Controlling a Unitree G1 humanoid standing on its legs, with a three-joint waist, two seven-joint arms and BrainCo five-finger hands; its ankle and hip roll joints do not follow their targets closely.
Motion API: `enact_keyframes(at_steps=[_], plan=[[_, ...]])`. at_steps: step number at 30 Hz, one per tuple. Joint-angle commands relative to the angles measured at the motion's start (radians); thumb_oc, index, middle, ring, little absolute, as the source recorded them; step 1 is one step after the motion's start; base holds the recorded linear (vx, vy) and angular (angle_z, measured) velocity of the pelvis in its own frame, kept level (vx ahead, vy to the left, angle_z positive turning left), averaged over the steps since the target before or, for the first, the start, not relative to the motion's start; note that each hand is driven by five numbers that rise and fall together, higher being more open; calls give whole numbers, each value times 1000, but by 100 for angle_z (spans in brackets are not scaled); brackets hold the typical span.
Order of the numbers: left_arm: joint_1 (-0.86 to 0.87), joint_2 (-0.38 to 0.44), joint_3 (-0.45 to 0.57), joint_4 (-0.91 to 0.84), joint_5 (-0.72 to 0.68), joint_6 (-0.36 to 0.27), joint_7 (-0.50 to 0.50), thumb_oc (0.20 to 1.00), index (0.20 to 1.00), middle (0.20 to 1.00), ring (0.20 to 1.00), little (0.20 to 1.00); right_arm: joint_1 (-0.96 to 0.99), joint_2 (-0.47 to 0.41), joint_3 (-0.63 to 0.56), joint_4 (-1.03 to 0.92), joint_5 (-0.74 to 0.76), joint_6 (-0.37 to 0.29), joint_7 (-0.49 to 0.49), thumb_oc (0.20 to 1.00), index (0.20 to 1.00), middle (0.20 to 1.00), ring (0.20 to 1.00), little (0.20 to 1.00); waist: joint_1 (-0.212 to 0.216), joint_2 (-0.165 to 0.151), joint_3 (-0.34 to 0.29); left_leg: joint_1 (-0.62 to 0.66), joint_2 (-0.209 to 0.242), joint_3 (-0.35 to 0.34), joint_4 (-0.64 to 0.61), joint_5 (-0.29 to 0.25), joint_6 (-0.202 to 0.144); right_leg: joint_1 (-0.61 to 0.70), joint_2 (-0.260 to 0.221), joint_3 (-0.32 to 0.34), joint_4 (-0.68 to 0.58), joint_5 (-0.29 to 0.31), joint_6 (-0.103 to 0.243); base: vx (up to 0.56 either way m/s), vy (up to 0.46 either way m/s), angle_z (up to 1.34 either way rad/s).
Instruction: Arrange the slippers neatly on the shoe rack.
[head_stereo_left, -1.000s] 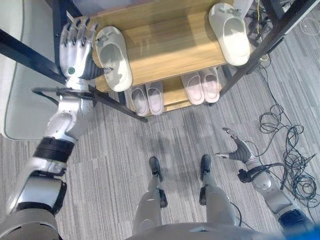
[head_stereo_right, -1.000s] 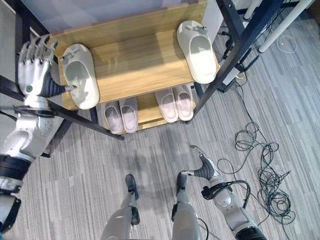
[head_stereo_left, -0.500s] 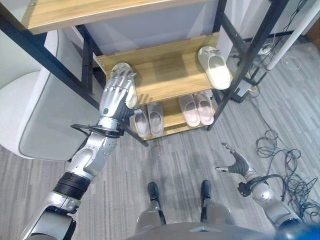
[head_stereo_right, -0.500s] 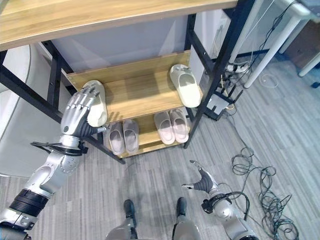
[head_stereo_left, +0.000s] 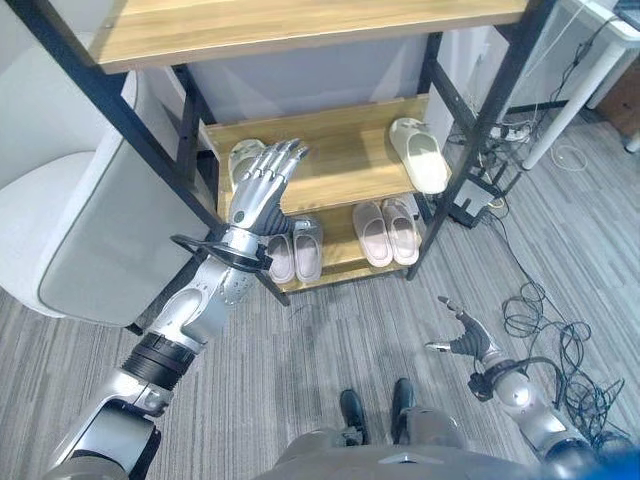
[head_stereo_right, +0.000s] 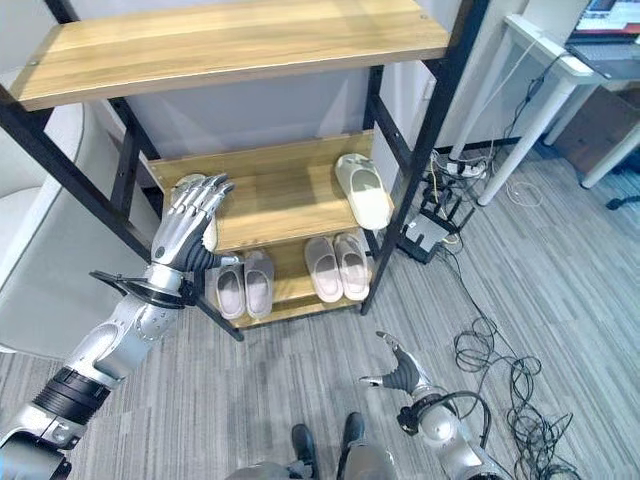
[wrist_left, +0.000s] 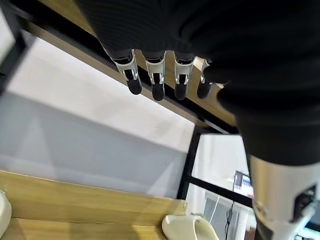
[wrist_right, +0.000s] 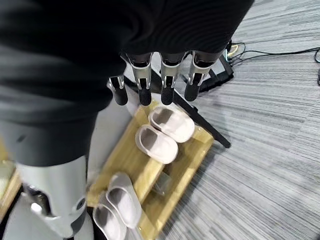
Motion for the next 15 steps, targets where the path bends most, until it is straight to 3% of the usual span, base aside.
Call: enact_keyframes(at_steps=[1, 4, 8, 13, 14, 15], plan=[[-24, -3, 60, 2, -5, -5, 18, 1000, 1000, 1000, 1000, 1000, -3, -11, 24, -86, -7, -28, 6, 1000, 1000, 1000, 1000, 1000, 33, -61, -21, -53, 43, -73, 61, -44, -119, 165, -18, 47, -197, 69, 41, 74, -226, -20], [-20, 2, 46, -10, -3, -16, 6, 1000, 1000, 1000, 1000, 1000, 0, -20, 36, -79, -10, -29, 9, 1000, 1000, 1000, 1000, 1000, 39, -76, -30, -62, 62, -64, 94, -55, -124, 182, 3, -25, -225, 45, 31, 54, -172, -3], [-21, 9, 57, -19, 0, -12, 15, 1000, 1000, 1000, 1000, 1000, -12, -36, 36, -82, -9, -31, 3, 1000, 1000, 1000, 1000, 1000, 35, -72, -25, -56, 88, -64, 70, -37, -136, 196, 24, -64, -265, 50, 26, 18, -117, 19], [26, -4, 102, -14, 3, -2, 8, 1000, 1000, 1000, 1000, 1000, 2, -33, 24, -75, -17, -31, -4, 1000, 1000, 1000, 1000, 1000, 36, -68, -43, -25, 95, -64, 27, -20, -136, 211, 42, -63, -270, 38, 16, 35, -35, 3], [-10, 29, 154, -1, -61, 35, 27, 1000, 1000, 1000, 1000, 1000, -26, -25, -66, -261, 46, -2, -59, 1000, 1000, 1000, 1000, 1000, 75, -104, 27, -70, 111, -109, -60, -20, -128, 76, 24, -38, -270, 61, 41, 10, 4, -3], [-12, 30, 153, 0, -61, 35, 27, 1000, 1000, 1000, 1000, 1000, -26, -25, -66, -260, 46, -3, -59, 1000, 1000, 1000, 1000, 1000, 76, -105, 26, -71, 110, -109, -60, -20, -128, 75, 24, -38, -270, 61, 41, 7, 8, -8]])
